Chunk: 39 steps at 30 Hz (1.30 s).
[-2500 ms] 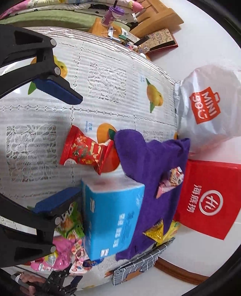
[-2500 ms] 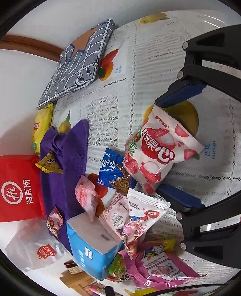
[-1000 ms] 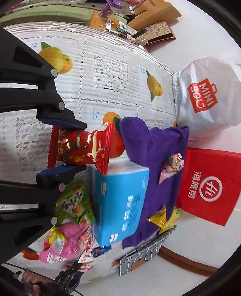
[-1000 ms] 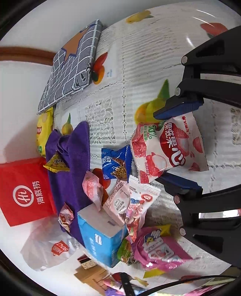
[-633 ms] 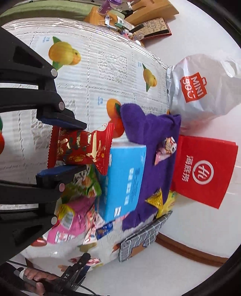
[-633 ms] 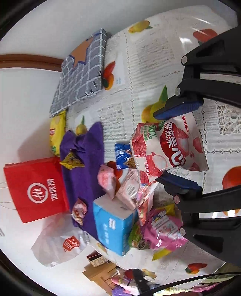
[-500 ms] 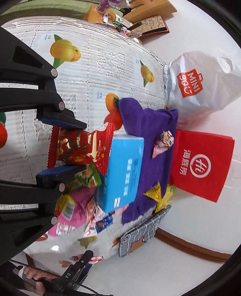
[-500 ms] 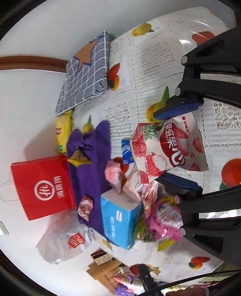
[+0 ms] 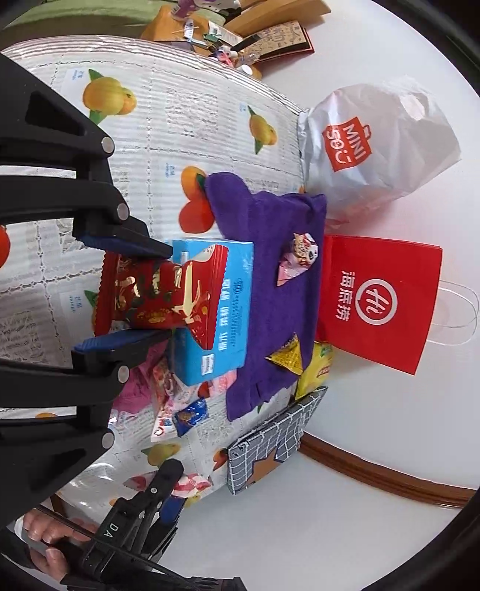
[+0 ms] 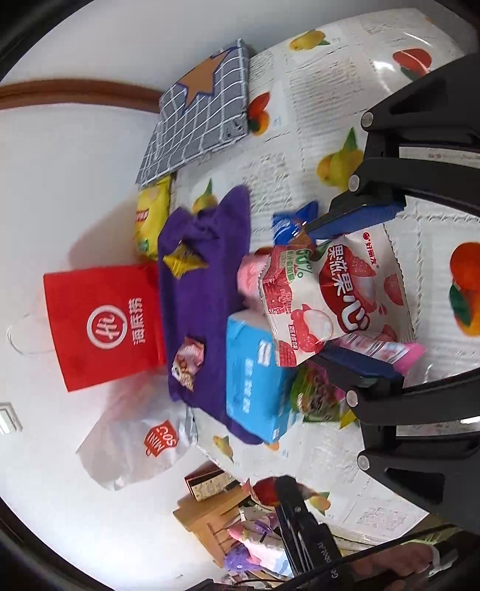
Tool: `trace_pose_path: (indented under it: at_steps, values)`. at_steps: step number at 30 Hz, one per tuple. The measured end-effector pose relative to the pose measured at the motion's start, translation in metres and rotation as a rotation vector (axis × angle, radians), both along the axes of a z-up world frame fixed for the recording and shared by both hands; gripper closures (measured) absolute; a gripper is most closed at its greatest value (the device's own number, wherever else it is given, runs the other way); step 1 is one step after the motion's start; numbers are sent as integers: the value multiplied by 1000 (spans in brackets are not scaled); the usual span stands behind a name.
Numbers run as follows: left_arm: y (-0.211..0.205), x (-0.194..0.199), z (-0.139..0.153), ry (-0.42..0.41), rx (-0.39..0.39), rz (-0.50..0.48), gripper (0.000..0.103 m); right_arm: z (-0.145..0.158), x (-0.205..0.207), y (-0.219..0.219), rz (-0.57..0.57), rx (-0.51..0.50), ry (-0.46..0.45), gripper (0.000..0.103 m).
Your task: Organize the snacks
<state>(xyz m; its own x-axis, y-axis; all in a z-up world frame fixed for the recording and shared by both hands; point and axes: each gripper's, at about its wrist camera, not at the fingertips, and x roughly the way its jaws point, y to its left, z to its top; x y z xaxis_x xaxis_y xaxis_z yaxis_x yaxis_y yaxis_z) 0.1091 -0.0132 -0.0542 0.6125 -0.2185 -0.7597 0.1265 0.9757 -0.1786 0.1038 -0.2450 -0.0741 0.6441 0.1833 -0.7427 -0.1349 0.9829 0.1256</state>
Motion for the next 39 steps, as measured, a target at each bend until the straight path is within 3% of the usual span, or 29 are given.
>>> trace_pose_path:
  at_steps: [18,27,39]
  values:
    - [14,71,4,-24,47,31,68,-2,89,19,-1,5,15,46]
    - [20,120,1,-12,18,39,68,-4,141,14,-25,-12,24,46]
    - [41,168,-26,31,6,90,68,-32,188,7,-43,-25,66,46]
